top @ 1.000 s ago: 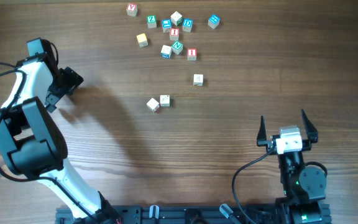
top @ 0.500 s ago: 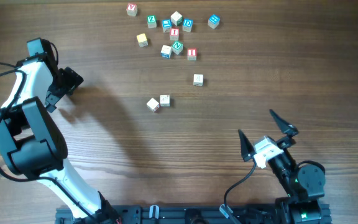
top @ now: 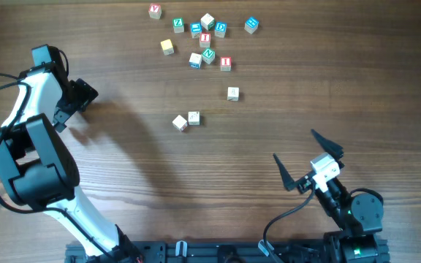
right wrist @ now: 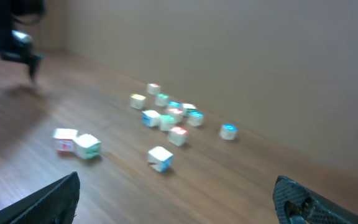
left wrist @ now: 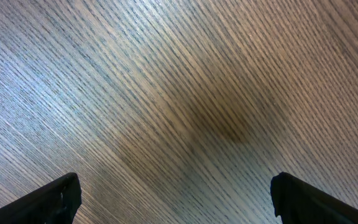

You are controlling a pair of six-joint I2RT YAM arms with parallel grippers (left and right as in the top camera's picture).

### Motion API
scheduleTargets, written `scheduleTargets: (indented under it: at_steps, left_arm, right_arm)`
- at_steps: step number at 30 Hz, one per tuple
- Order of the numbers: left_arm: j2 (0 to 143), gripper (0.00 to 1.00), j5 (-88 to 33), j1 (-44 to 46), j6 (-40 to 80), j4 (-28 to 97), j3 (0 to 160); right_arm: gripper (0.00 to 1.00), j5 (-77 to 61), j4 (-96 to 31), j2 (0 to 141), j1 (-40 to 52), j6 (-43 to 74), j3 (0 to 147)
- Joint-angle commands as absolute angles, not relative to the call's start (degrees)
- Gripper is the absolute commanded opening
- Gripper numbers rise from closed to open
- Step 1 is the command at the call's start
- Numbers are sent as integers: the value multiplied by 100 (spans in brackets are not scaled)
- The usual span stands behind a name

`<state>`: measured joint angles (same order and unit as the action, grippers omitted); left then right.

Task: Form a tower
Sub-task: 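Swing the right gripper over to the blue-2 block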

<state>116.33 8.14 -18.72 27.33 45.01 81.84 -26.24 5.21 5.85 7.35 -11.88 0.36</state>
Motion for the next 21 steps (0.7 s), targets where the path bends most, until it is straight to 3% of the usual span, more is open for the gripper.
scheduleTargets:
  at_steps: [1,5,8,13,18,21]
  left_arm:
    - [11638,100,886,-1892,2746,4517,8154]
    - [11638,100,886,-1892,2746,4519,8154]
    - [11638,100,886,-1892,2746,4517,8154]
    - [11638,100,886,-1892,2746,4517,8154]
    - [11638,100,886,-1892,2744,4517,8154]
    - [11638,100,886,-1892,2746,4517,8154]
  right_arm:
    - [100,-3527,504,622,755,-480,30]
    - [100,-1721,152,644,753,1999,34]
    - [100,-1284,117,744,753,3951,34]
    - [100,-261,47,768,753,5607,34]
    - [100,-784,318,1000,753,4259,239]
    - [100,-775,410,1492,753,4206,548]
